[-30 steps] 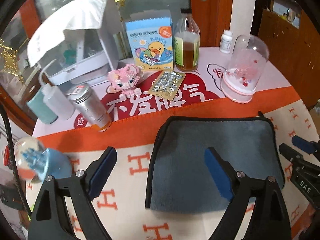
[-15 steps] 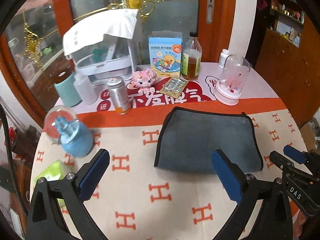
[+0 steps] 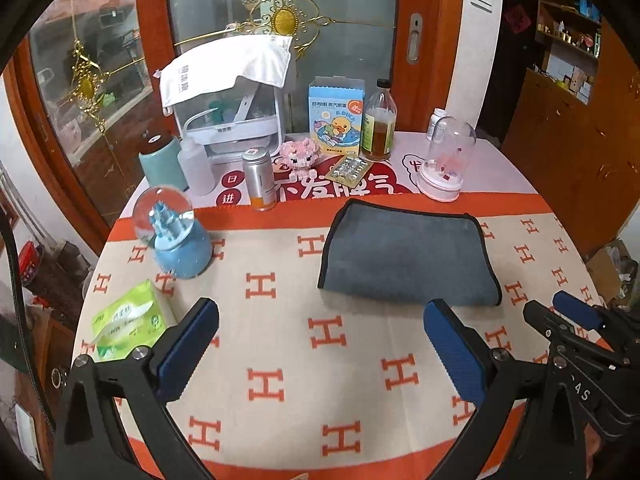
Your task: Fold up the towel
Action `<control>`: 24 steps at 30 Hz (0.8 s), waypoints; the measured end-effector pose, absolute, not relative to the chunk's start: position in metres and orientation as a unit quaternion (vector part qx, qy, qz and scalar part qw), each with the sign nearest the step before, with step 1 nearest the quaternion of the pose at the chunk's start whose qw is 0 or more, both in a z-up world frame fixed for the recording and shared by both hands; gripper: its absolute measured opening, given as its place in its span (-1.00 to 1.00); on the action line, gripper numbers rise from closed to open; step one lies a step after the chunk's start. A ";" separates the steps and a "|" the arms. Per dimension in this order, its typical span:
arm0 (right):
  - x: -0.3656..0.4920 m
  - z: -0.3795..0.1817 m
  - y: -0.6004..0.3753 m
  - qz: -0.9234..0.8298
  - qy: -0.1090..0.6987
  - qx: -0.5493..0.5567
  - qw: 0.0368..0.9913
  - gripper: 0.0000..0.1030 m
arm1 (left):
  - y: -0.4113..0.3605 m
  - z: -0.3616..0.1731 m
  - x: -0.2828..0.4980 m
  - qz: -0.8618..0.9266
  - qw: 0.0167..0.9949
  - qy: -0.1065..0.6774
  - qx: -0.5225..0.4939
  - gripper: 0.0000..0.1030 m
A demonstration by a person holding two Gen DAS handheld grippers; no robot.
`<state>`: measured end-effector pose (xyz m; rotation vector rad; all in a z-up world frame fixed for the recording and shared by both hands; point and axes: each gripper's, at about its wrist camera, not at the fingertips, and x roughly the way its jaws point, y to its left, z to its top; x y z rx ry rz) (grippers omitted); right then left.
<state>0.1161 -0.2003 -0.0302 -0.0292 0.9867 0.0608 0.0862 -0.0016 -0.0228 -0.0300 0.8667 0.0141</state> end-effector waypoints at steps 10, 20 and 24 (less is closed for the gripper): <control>0.080 -0.014 -0.199 0.046 0.477 0.000 0.878 -0.18 | 0.003 0.004 0.044 0.016 0.917 0.398 -0.024 0.98; 0.051 0.002 -0.200 0.059 0.482 0.002 0.874 -0.18 | 0.004 0.017 0.012 0.039 0.914 0.403 -0.036 0.98; 0.042 0.005 -0.201 0.067 0.483 0.008 0.873 -0.18 | 0.002 0.018 0.000 0.044 0.913 0.404 -0.043 0.98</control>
